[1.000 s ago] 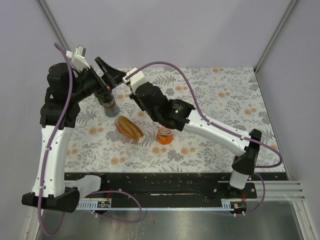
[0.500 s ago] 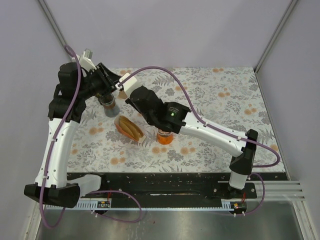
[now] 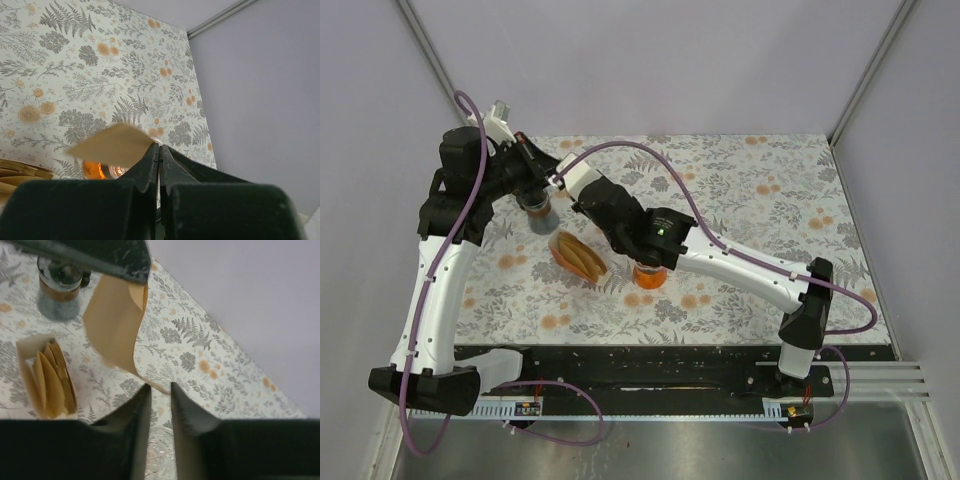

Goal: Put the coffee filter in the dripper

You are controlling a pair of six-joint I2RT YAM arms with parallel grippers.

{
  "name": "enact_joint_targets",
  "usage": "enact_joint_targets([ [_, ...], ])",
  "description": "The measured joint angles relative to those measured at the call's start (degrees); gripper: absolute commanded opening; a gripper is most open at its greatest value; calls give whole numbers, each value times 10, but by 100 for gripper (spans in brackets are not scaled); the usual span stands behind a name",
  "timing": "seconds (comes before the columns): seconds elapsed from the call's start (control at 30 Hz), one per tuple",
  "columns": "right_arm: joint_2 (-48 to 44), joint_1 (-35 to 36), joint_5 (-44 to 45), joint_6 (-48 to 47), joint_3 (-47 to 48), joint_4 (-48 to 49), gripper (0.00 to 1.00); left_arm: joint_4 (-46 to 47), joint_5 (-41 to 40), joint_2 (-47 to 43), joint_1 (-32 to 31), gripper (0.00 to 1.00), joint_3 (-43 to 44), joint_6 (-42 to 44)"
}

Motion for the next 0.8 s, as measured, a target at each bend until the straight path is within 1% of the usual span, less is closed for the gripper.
enact_joint_targets([
  [0.07, -2, 0, -5, 1, -15, 5, 68, 0, 0, 0, 0, 0, 0, 9],
  [0.17, -21, 0, -42, -4, -57, 10, 91, 0, 5, 0, 0, 0, 0, 31],
  [0.2, -32, 0, -59, -3, -72, 10, 94, 0, 10, 0, 0, 0, 0, 45],
  [0.23, -43, 0, -77, -2, -85, 9, 97, 0, 14, 0, 0, 0, 0, 55],
  [0.4, -144, -16, -228, 10, -146, 7, 97, -6, 56, 8, 0, 0, 1, 134],
  [0.5, -196, -44, -278, 22, -153, 8, 97, -23, 61, 23, -1, 0, 2, 179],
  [0.53, -210, -55, -289, 26, -153, 10, 97, -31, 61, 29, -1, 5, 2, 193],
  [0.6, -228, -71, -305, 35, -153, 13, 96, -41, 54, 42, -1, 23, 1, 221],
  [0.63, -233, -76, -312, 42, -153, 14, 96, -47, 49, 49, -1, 33, 1, 237],
  [0.7, -235, -82, -329, 54, -153, 13, 96, -56, 40, 60, -2, 43, 1, 269],
  [0.8, -228, -91, -354, 76, -153, 9, 96, -74, 16, 81, -13, 60, 1, 324],
])
